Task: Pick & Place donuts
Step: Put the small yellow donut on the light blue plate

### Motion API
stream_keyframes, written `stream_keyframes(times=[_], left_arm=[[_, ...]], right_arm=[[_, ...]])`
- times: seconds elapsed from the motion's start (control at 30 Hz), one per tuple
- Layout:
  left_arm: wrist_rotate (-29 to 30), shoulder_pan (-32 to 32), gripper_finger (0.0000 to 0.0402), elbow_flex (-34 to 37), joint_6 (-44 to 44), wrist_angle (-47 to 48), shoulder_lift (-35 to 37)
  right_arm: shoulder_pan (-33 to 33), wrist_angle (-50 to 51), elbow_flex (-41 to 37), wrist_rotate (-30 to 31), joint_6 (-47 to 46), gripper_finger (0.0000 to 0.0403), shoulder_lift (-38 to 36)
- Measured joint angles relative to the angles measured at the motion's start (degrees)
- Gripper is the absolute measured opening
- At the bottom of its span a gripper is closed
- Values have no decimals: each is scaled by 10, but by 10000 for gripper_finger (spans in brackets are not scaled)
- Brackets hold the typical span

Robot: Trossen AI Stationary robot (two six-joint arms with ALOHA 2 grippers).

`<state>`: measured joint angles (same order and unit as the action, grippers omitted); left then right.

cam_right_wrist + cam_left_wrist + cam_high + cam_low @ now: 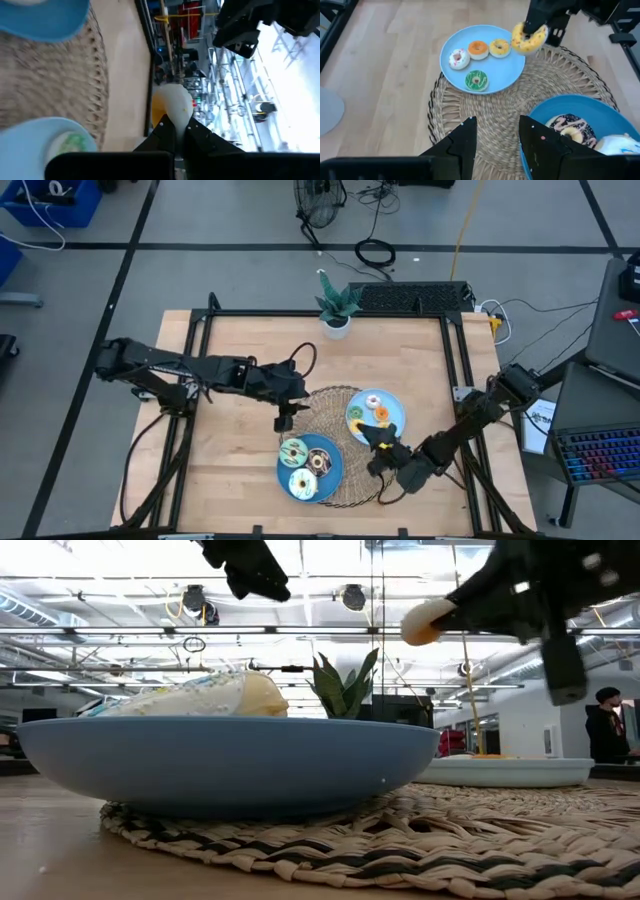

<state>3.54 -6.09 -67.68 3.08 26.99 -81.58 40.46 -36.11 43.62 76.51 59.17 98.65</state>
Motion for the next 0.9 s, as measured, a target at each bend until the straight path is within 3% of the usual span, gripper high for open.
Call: stream_keyframes(times=[0.13,0.3,0.47,0.57,0.7,0.9], left_arm=[[0,4,150,20,-1,-15,0],[0,11,149,23,0,-18,0],[0,15,150,23,0,-31,0],[0,16,150,23,0,-34,0],[0,16,150,23,0,-34,0],[0,16,150,23,0,-43,0]], right_arm=[[10,110,0,-7,-132,3,-9],[11,208,0,-67,-274,3,-10],[11,301,0,-78,-380,2,-10],[11,364,0,-123,-445,2,-10],[0,427,0,-168,-493,2,-10],[-29,442,0,-239,-478,2,-10]])
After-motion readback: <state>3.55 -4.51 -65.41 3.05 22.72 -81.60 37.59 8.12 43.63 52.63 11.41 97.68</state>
